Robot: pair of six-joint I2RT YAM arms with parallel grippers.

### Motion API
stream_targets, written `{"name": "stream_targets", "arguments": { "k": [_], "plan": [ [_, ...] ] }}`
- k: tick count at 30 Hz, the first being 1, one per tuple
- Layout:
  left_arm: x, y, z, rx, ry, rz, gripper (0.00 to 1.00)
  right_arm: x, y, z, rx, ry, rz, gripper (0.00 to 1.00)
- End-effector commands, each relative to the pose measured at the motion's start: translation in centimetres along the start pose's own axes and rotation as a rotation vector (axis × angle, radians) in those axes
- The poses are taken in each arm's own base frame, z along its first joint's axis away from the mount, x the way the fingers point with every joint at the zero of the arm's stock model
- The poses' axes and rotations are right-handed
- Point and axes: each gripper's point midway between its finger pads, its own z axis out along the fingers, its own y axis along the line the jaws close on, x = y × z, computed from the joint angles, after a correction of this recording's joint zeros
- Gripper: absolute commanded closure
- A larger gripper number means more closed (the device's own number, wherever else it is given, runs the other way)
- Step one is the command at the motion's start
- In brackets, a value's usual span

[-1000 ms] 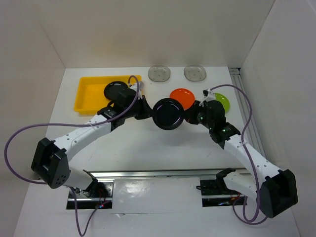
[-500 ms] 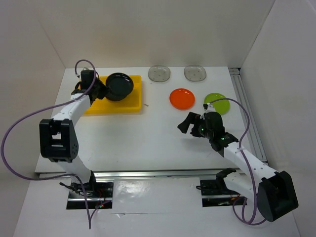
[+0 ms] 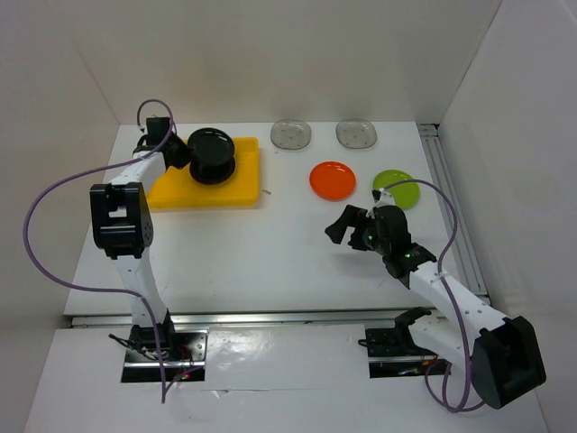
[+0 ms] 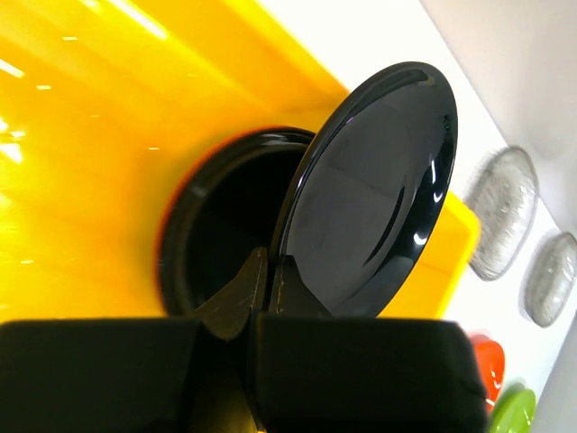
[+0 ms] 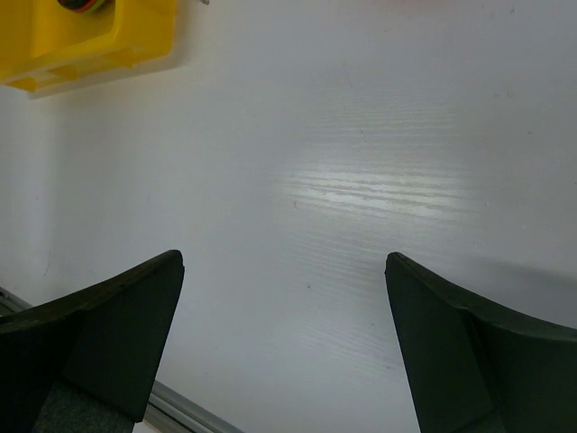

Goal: Place the plates into the plastic bin on the countertop

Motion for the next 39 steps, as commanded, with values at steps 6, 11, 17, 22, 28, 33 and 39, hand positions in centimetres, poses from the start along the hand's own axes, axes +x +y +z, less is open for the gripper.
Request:
{"name": "stream_targets", "arguments": {
  "k": [6,11,17,22,28,33,39],
  "plan": [
    [-1.4,1.2,-0.7,-0.01,-0.008,-0.04,0.9,-1.1,0.3,0.8,-0.004,-0.05,0.017,0.0],
    [-0.5,1.9,-1.4,-0.026,0.008,-0.064,0.68,-1.6,-1.6,1.6,0.086,-0.06,0.022,0.0],
    [0.2,1.8,-2.9,0.0,0.038,-0.089,0.47,-2.9,-2.7,2.6,0.103,-0.072,0.062,0.0],
    [1.3,2.3,-3.9,0.0,0.054,-0.115,0.22,-4.0,-4.2,3.9,0.145,-0.087,0.073,0.0],
    [2.0,-0.3,-8.8,0.037,0.031,-0.082,0.0,-4.7,-8.0,7.6,0.18,-0.091,0.184,0.0],
    [4.9,-0.9,-14.5,0.084,0.048,-0.074,0.0,-6.5,-9.9,12.0,0.235,-0.097,0.204,0.0],
    [10.7,-2.8,-21.7,0.183,0.039,0.075,0.0,-8.5,-12.0,16.2,0.278,-0.094,0.252,0.07]
  ]
}}
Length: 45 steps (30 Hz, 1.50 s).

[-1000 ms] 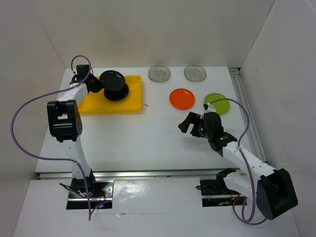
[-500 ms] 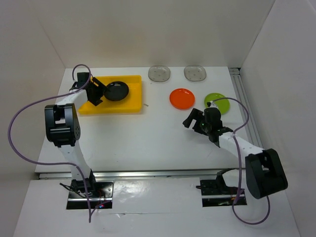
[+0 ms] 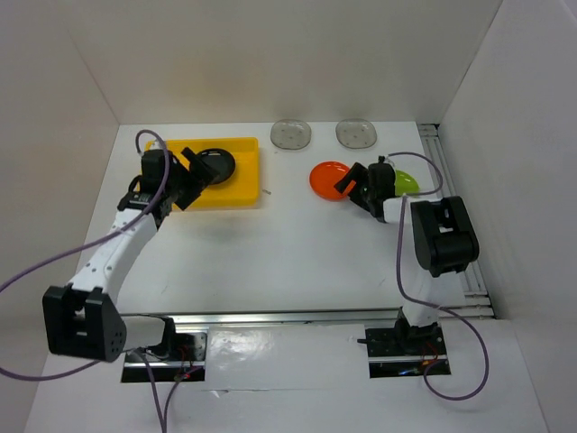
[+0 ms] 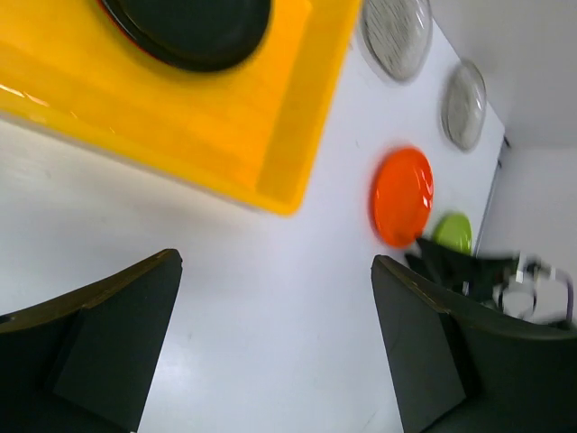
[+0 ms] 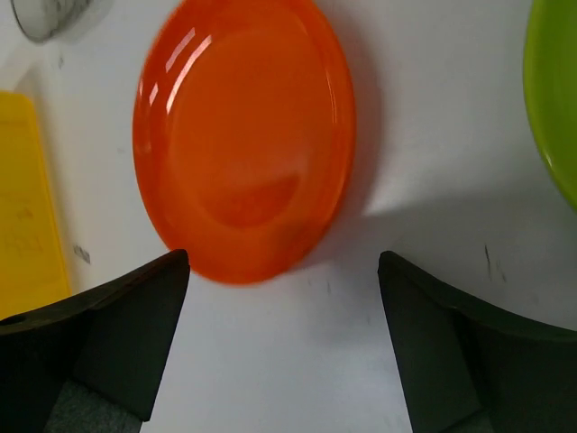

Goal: Place the plates into the plastic bin on the countertop

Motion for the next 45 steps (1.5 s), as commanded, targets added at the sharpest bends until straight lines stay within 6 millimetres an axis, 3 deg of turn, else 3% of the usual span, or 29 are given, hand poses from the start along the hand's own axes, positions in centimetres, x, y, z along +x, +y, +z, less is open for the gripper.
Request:
{"name": "stream_targets", "arguments": {
  "k": [1,2,5,7,8,11,12,13,14,15,17,19,20,22,23,24,26,27,29,30,32,34,38,39,42,44,45],
  "plan": [
    [3.2,-1.1,-3.4,0.049,-0.002,0.094,0.0,0.1,-2.2,3.0,0.086,0.018,0.043,0.1],
    [3.9,-0.5,-3.8,0.037,-0.012,0.104,0.0,-0.2,-2.4,3.5,0.111,0.019,0.043,0.11],
    [4.6,-1.4,-6.1,0.089,-0.028,0.147,0.0,0.8,-4.5,4.6,0.208,0.037,0.086,0.24],
    [4.8,-0.9,-6.5,0.084,-0.024,0.161,0.0,1.7,-5.8,5.0,0.263,0.064,0.099,0.44],
    [5.1,-0.8,-6.7,0.091,-0.015,0.162,0.0,1.9,-6.4,5.1,0.299,0.075,0.098,0.64],
    [6.0,-0.4,-6.6,0.087,0.012,0.178,0.0,2.6,-7.5,5.4,0.333,0.098,0.124,0.7],
    [6.4,0.1,-6.3,0.075,0.022,0.178,0.0,2.9,-7.8,5.5,0.344,0.111,0.124,0.85],
    [6.8,0.7,-6.1,0.063,0.032,0.178,0.0,3.2,-7.7,5.4,0.342,0.128,0.127,0.91],
    [6.8,0.0,-6.2,0.091,0.031,0.183,0.0,3.3,-7.6,5.4,0.335,0.134,0.128,1.0],
    [7.6,0.4,-5.4,0.086,0.06,0.183,0.0,3.5,-7.8,5.3,0.342,0.142,0.129,1.0],
    [8.2,-1.1,-4.8,0.147,0.072,0.225,0.0,1.7,-5.8,4.2,0.292,0.105,0.129,1.0],
    [9.5,-1.3,-3.6,0.139,0.121,0.24,0.0,0.8,-4.8,2.9,0.261,0.073,0.128,1.0],
    [10.0,-2.3,-3.2,0.169,0.127,0.271,0.0,-1.0,-3.3,1.7,0.223,0.031,0.126,1.0],
    [10.7,-4.2,-2.8,0.211,0.146,0.29,0.0,-2.0,-1.7,0.4,0.171,0.013,0.11,1.0],
    [12.2,-4.7,-2.0,0.225,0.181,0.321,0.0,-2.3,-1.1,-0.4,0.147,0.012,0.086,1.0],
    [12.6,-5.4,-1.7,0.241,0.186,0.33,0.0,-3.3,0.4,-1.9,0.111,-0.016,0.063,1.0],
    [13.7,-8.0,-1.5,0.307,0.201,0.367,0.0,-2.8,0.9,-3.5,0.092,-0.007,0.009,1.0],
    [14.8,-8.0,-0.5,0.292,0.231,0.378,0.0,-3.4,2.3,-4.7,0.054,-0.033,-0.017,1.0],
    [15.6,-10.2,-0.2,0.349,0.242,0.401,0.0,-2.1,2.8,-6.1,0.014,0.005,-0.045,1.0],
    [16.7,-10.8,-0.1,0.371,0.264,0.413,0.0,-2.4,3.7,-7.3,-0.024,-0.009,-0.067,1.0],
    [18.4,-10.9,1.1,0.382,0.325,0.407,0.0,-1.2,4.0,-8.5,-0.058,0.018,-0.09,1.0],
    [19.8,-11.9,2.3,0.39,0.349,0.398,0.0,-1.2,4.6,-9.9,-0.092,0.012,-0.104,1.0],
    [22.5,-12.9,3.4,0.434,0.387,0.397,0.0,0.2,5.2,-11.6,-0.163,0.055,-0.13,1.0],
    [23.1,-12.9,3.6,0.43,0.399,0.393,0.0,-0.3,5.6,-12.3,-0.19,0.035,-0.13,1.0],
    [23.6,-13.4,4.6,0.417,0.379,0.402,0.02,0.0,6.7,-13.6,-0.26,0.054,-0.134,1.0],
    [23.2,-13.8,4.8,0.44,0.348,0.408,0.11,0.3,7.5,-14.2,-0.306,0.075,-0.139,1.0],
    [23.7,-13.1,5.1,0.424,0.359,0.41,0.15,0.6,7.5,-14.3,-0.308,0.088,-0.138,1.0]
  ]
}}
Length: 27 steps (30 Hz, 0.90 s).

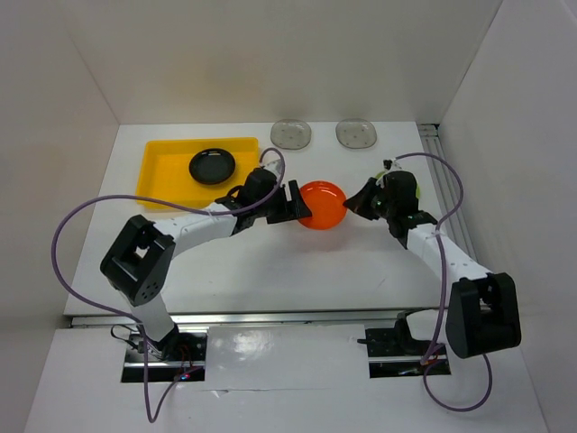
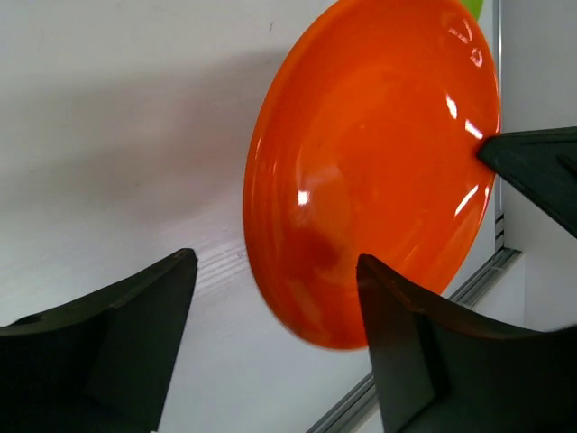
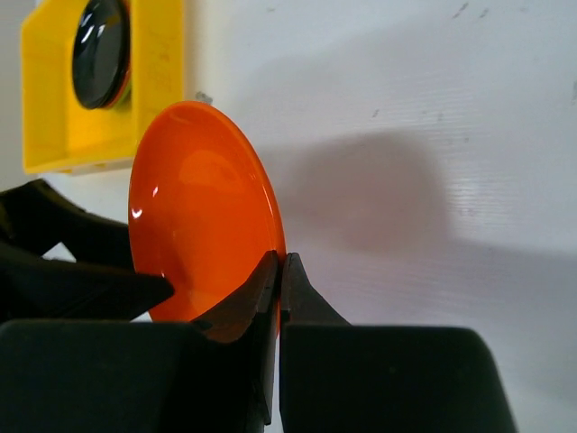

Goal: Place the plates into the plastic bin on the countertop

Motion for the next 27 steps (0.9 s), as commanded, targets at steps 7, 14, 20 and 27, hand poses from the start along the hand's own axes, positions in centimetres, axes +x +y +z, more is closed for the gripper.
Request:
{"name": "stream_targets", "arguments": {
  "k": [7,14,20,27],
  "plan": [
    [-3.9,-2.3,0.2,0.052,-0.153,0.024,0.71,0.4,2.5,-1.4,-0.139,0.028,-0.043,1.0],
    [-9.0,0.5,-3.2,-0.157,-0.31,-0.065,1.0,-1.0,-0.7,-2.2,0.018,-0.068,0.0,0.0],
    [-17.3,10.4,-9.9,-0.412,-0.522,-0.298,1.0,-1.2,-8.9,-4.3,0.322,-0.195,0.13,0.0],
    [-23.9,19.4,-13.9,-0.442,-0.651,-0.438,1.0,0.8,-18.1,-7.3,0.598,-0.297,0.356,0.0]
  ]
}}
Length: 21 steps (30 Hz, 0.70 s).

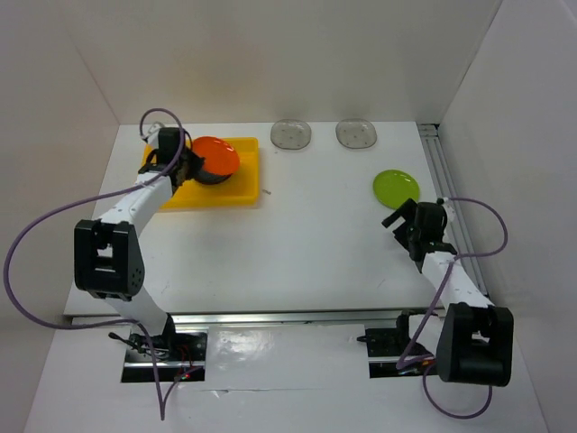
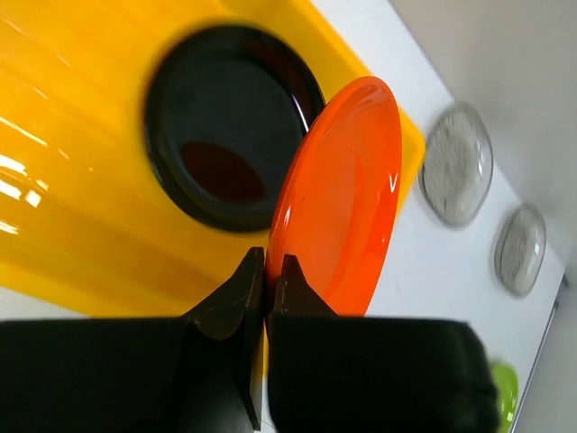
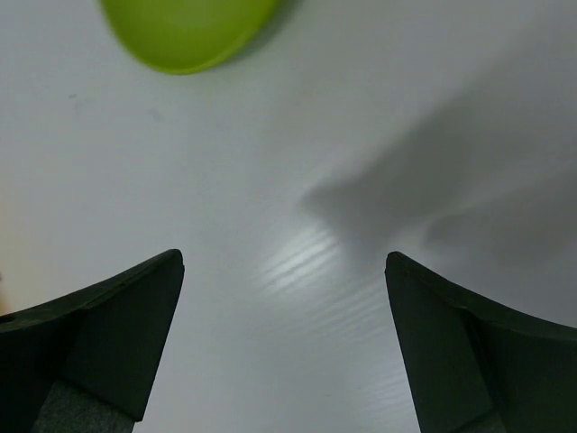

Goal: Place the plates into the plastic bin on the countertop

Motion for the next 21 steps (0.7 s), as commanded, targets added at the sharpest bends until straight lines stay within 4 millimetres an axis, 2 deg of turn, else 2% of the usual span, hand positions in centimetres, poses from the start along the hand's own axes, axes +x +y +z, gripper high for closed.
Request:
{"name": "stream_targets", "arguments": {
  "k": [1,3,4,6,7,8,10,11,12,13,14,15,16,17,18,20,21],
  "plan": [
    [-4.1,-1.4,1.7,0.085,-0.035,-0.045,1.0,-0.3,-3.8,0.6,0.077,-0.058,0.122,0.0],
    [-5.3,-0.3,3.2,0.073,-0.03,-0.047,1.0,-0.6,-4.0,1.1,0.083,-0.066,0.142,0.01],
    [-5.5,0.1,3.9,0.069,-0.023,-0.035,1.0,-0.3,-5.0,1.5,0.125,-0.057,0.159,0.01],
    [-5.2,1.2,5.6,0.045,-0.002,-0.043,1.0,-1.1,-5.4,2.2,0.146,-0.085,0.165,0.01],
    [-5.9,1.6,6.2,0.04,-0.015,-0.041,1.0,-1.1,-6.0,2.8,0.167,-0.074,0.172,0.01],
    [-5.7,2.1,6.7,0.035,0.009,-0.046,1.0,-1.4,-5.7,3.1,0.165,-0.076,0.172,0.01],
    [-5.4,3.3,8.2,0.018,0.025,-0.055,1.0,-1.2,-6.9,3.8,0.203,-0.06,0.187,0.01],
    [-5.6,3.8,8.5,0.002,0.029,-0.061,1.0,-0.9,-7.1,4.0,0.212,-0.049,0.187,0.01],
    [-5.0,3.8,8.7,0.01,0.051,-0.061,1.0,-1.4,-7.3,4.3,0.205,-0.062,0.188,0.01],
    [-5.0,4.8,9.1,-0.005,0.052,-0.069,1.0,-1.4,-8.0,4.6,0.221,-0.06,0.199,0.01],
    [-4.9,4.7,9.0,0.001,0.059,-0.081,1.0,-1.1,-8.2,4.7,0.229,-0.05,0.199,0.01],
    [-4.0,5.2,9.1,-0.002,0.08,-0.082,1.0,-1.8,-8.3,4.9,0.23,-0.067,0.209,0.01],
    [-3.6,5.5,9.2,-0.008,0.087,-0.083,0.97,-1.6,-8.5,5.2,0.241,-0.054,0.209,0.01],
    [-3.6,5.5,9.2,-0.009,0.087,-0.093,0.93,-1.6,-8.9,5.4,0.249,-0.054,0.215,0.01],
    [-3.9,5.7,9.1,-0.005,0.09,-0.099,0.76,-2.7,-8.3,5.8,0.235,-0.072,0.215,0.01],
    [-3.3,6.2,8.9,-0.033,0.117,-0.101,0.5,-2.3,-8.7,6.7,0.255,-0.046,0.216,0.01],
    [-3.9,5.4,8.5,-0.012,0.109,-0.1,0.37,-2.3,-8.7,7.0,0.26,-0.04,0.216,0.01]
  ]
}}
